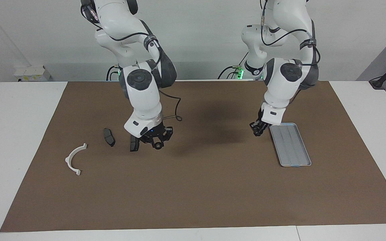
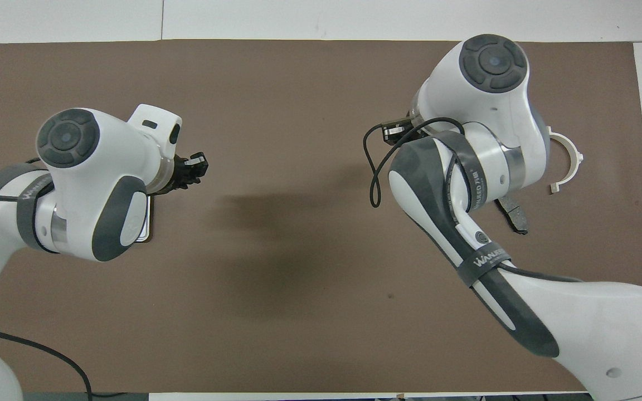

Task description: Place bearing gear from tray to pile

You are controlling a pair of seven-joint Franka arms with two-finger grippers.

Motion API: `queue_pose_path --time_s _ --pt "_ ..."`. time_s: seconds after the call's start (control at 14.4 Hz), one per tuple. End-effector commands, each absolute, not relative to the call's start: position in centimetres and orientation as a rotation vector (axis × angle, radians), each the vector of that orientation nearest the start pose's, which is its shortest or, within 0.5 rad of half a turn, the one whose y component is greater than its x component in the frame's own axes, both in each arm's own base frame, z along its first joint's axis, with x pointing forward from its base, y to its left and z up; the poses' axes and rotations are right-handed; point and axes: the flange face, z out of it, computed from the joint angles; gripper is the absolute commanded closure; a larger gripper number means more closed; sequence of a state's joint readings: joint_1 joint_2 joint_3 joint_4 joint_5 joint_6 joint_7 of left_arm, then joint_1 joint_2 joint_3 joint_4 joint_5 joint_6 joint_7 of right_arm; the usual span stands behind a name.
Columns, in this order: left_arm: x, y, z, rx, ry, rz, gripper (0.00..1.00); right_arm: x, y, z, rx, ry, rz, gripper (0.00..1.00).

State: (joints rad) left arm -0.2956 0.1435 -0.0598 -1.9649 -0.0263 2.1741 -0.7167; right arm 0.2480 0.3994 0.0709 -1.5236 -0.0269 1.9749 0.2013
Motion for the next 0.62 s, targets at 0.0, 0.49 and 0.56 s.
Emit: queue_pose_path --time_s 0.0,0.49,0.56 --pt "55.8 -26.9 41.8 -3.128 -0.724 -0.08 0.9 65.1 17.2 45.0 -3.108 -0.286 -0.053 1.0" --pt "54.1 -42.2 35.0 -3.047 -0.753 -0.094 0.9 67.0 2.4 43.8 -3.078 -0.563 -0.036 1.0" --pt "54.0 -42.5 34.8 -3.05 -0.773 -0.101 0.9 66.8 0.7 43.4 -3.075 -0.583 -0.025 1.0"
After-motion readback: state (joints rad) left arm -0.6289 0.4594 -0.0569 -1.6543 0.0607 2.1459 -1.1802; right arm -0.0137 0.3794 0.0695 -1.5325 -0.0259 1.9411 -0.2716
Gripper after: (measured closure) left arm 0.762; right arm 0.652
